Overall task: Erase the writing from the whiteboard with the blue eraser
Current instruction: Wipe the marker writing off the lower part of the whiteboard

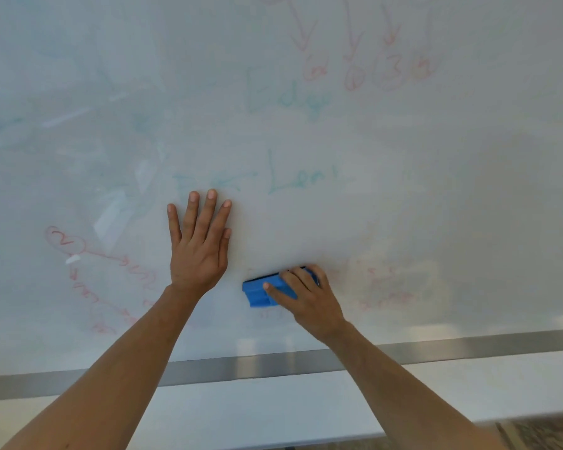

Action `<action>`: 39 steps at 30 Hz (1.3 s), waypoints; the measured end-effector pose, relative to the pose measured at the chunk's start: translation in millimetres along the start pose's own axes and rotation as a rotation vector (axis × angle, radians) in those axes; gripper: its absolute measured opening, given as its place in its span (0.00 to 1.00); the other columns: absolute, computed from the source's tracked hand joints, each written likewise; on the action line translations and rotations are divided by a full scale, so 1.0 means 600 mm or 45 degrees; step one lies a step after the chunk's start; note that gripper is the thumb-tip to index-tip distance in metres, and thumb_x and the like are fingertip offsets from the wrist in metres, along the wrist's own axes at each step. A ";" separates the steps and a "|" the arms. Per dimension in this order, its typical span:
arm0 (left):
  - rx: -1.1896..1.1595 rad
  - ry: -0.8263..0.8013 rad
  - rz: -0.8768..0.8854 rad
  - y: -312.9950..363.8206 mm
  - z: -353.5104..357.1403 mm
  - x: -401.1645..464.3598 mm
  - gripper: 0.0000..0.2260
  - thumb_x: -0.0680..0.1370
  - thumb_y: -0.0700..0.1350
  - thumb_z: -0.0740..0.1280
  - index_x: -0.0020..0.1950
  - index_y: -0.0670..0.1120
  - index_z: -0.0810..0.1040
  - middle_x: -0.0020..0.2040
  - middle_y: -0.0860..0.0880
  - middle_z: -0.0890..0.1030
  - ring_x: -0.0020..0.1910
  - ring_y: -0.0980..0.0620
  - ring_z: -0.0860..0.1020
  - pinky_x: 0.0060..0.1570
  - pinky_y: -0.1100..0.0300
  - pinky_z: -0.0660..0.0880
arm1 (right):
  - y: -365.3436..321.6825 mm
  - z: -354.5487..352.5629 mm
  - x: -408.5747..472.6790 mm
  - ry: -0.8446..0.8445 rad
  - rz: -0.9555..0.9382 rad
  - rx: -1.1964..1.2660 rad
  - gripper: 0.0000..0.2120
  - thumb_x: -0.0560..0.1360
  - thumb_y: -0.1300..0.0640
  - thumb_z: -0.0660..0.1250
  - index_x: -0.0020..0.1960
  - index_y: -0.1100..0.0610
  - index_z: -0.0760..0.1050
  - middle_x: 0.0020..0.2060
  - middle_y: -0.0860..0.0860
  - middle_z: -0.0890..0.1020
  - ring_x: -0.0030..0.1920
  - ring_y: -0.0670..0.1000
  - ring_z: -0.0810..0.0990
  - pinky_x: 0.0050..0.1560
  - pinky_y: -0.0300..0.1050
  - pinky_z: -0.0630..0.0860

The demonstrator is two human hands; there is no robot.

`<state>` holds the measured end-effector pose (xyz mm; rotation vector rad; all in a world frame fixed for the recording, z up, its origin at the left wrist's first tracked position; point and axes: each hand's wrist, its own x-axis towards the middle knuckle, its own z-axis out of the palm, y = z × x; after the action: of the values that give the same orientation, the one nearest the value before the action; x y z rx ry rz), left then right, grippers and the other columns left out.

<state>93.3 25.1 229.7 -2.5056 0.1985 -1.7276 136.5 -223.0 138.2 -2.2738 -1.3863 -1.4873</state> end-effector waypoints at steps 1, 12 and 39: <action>0.005 0.003 0.001 0.002 -0.001 0.001 0.24 0.83 0.44 0.59 0.79 0.47 0.59 0.80 0.45 0.56 0.79 0.42 0.53 0.75 0.35 0.48 | 0.005 -0.001 -0.009 -0.037 -0.002 -0.013 0.26 0.74 0.69 0.63 0.67 0.48 0.74 0.56 0.54 0.78 0.57 0.55 0.75 0.65 0.57 0.66; -0.044 0.026 -0.023 0.047 0.014 -0.002 0.27 0.82 0.46 0.61 0.78 0.43 0.57 0.79 0.43 0.54 0.80 0.44 0.47 0.75 0.35 0.47 | 0.163 -0.102 -0.056 0.527 1.331 0.295 0.32 0.73 0.63 0.75 0.72 0.60 0.63 0.63 0.64 0.73 0.63 0.63 0.72 0.63 0.65 0.72; 0.004 -0.001 0.029 0.040 0.013 -0.004 0.27 0.82 0.48 0.60 0.79 0.44 0.56 0.81 0.46 0.49 0.80 0.43 0.48 0.75 0.37 0.48 | 0.193 -0.122 -0.069 0.527 1.555 0.193 0.32 0.74 0.61 0.73 0.74 0.62 0.66 0.62 0.66 0.72 0.63 0.66 0.71 0.63 0.62 0.71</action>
<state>98.1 1.9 221.0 -2.4917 0.2233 -1.7167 165.2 -354.0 187.5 -1.8621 0.0901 -1.1691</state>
